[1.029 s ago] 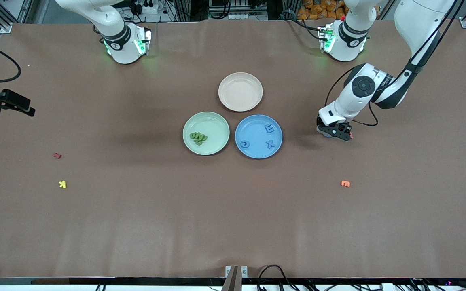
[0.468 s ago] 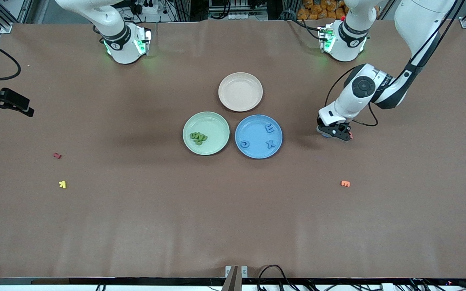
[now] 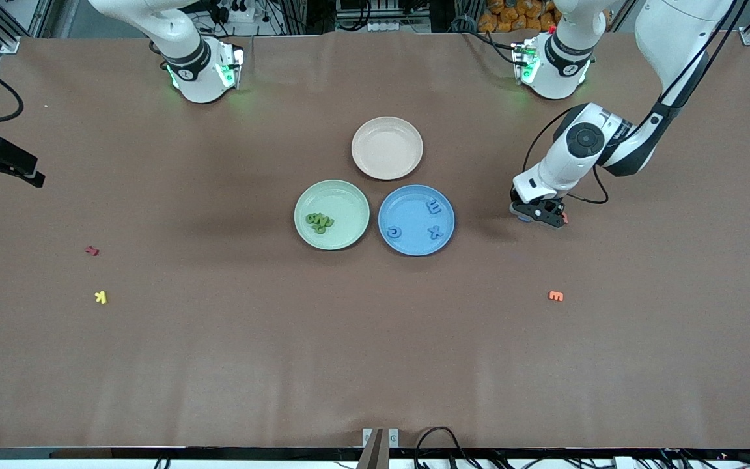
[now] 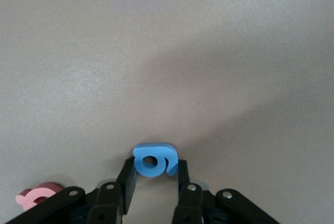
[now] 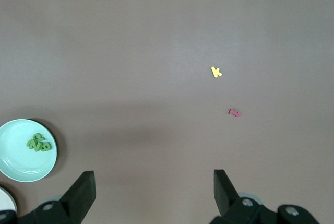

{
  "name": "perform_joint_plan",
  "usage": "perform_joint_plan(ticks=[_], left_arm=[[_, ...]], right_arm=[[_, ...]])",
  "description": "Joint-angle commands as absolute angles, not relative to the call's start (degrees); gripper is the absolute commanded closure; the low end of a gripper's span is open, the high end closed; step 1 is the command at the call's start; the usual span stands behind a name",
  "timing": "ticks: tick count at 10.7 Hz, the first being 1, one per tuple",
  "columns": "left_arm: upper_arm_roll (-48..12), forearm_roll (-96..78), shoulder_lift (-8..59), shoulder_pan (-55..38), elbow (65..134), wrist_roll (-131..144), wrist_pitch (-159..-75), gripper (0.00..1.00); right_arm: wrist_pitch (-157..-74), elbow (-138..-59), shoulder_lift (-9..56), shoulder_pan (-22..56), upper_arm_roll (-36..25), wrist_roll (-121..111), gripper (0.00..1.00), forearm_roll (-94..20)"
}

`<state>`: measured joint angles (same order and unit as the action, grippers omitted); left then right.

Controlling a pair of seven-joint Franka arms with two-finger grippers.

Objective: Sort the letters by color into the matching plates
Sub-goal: 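Carry the 9 with the left gripper onto the blue plate and release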

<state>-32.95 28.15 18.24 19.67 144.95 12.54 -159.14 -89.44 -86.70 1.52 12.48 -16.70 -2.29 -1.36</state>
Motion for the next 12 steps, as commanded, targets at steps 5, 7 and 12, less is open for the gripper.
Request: perform_joint_plan(ticks=[5, 7, 12], left_arm=[[-35.5, 28.9, 16.3, 20.5, 142.2, 13.2, -153.5, 0.90], [-37.7, 28.6, 15.9, 20.6, 140.2, 14.8, -149.3, 0.90], [-42.1, 24.3, 15.3, 20.5, 136.8, 16.6, -143.7, 0.93]], right_arm=[[-88.9, -86.4, 1.2, 12.7, -17.1, -1.1, 0.00, -0.4], [-88.9, -86.3, 1.2, 12.8, -17.1, -0.9, 0.00, -0.4], [-88.9, -86.4, 1.4, 12.5, -17.1, -0.6, 0.00, -0.3]])
